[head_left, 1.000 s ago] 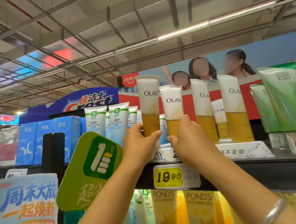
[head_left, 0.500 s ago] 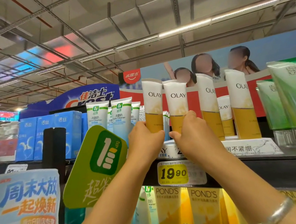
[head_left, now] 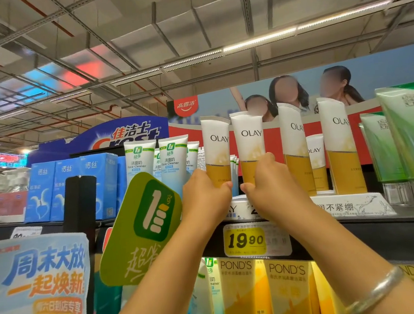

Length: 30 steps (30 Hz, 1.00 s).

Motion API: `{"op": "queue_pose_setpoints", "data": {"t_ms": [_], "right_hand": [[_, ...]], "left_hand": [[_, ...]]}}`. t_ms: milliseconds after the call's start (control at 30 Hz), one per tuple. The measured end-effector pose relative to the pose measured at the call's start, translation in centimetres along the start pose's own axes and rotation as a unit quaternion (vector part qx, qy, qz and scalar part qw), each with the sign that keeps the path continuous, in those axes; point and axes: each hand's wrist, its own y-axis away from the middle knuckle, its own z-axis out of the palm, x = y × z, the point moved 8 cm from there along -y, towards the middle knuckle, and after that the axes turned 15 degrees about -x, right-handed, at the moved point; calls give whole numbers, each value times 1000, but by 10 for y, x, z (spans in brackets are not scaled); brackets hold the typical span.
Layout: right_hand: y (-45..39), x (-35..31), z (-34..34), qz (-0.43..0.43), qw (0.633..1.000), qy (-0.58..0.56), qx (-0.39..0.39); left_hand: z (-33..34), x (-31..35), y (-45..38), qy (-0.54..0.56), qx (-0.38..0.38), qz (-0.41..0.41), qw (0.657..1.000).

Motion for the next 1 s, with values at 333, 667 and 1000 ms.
{"op": "queue_pose_setpoints", "data": {"t_ms": [333,667,1000], "right_hand": [[-2,-14,-21,-58,994,-41,77],[33,-18,-41,-183,958,-171,138],[93,15,-21,-158,913,-374,34]], "left_hand": [[0,0,3,-12,2,-3,1000],[-7,29,43,-4,33,78,996],[32,19,120,329,-74,91,937]]}}
